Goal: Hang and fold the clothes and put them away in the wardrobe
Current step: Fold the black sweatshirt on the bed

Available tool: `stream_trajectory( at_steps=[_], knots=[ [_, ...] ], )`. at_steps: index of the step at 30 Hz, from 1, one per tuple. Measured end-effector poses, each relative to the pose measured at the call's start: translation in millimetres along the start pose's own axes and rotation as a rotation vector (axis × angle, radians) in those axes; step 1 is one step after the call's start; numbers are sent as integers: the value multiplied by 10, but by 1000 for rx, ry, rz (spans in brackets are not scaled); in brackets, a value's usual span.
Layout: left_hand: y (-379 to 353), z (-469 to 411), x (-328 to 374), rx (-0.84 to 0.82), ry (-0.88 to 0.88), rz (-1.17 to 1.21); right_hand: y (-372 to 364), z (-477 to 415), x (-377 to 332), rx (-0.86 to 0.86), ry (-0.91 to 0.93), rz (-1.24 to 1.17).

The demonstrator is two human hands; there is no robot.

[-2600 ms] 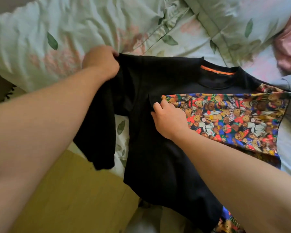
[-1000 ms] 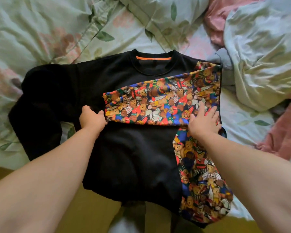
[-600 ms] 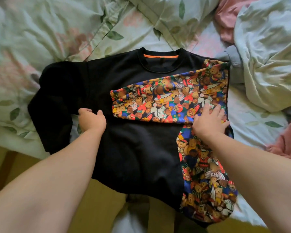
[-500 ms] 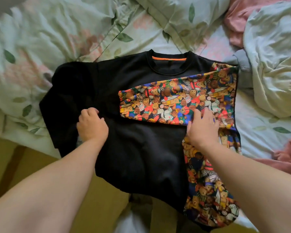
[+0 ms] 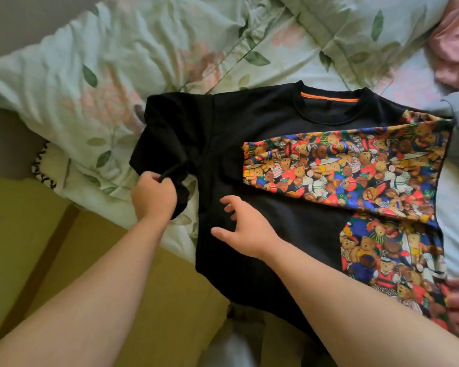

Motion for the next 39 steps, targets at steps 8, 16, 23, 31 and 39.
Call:
stream_trajectory(
  at_steps=[8, 16, 23, 31, 39],
  knots=[
    [-675, 1353, 1302, -648, -367, 220, 552, 65, 125, 523, -282, -819],
    [-1030, 1447, 1403, -652, -437, 274, 1303, 206, 760, 699, -309, -1230],
    [-1460, 1177, 727, -284, -817, -707, 2063, 555, 1214, 908, -314, -1337],
    [-1739, 950, 794, -88, -682, -854, 2627, 1040, 1916, 1006, -407, -1639],
    [-1665, 915, 817, 77, -616, -868, 2383, 1023, 2199, 1015, -518, -1659]
  ],
)
Point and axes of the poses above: each hand's wrist, its own z-axis away from the middle knuckle, its own y-axis out of the back of the hand, x = y × z, the point moved 8 cm from there along -z, towards the middle knuckle, and after that the axes turned 9 degrees about y, right-handed, at the moved point
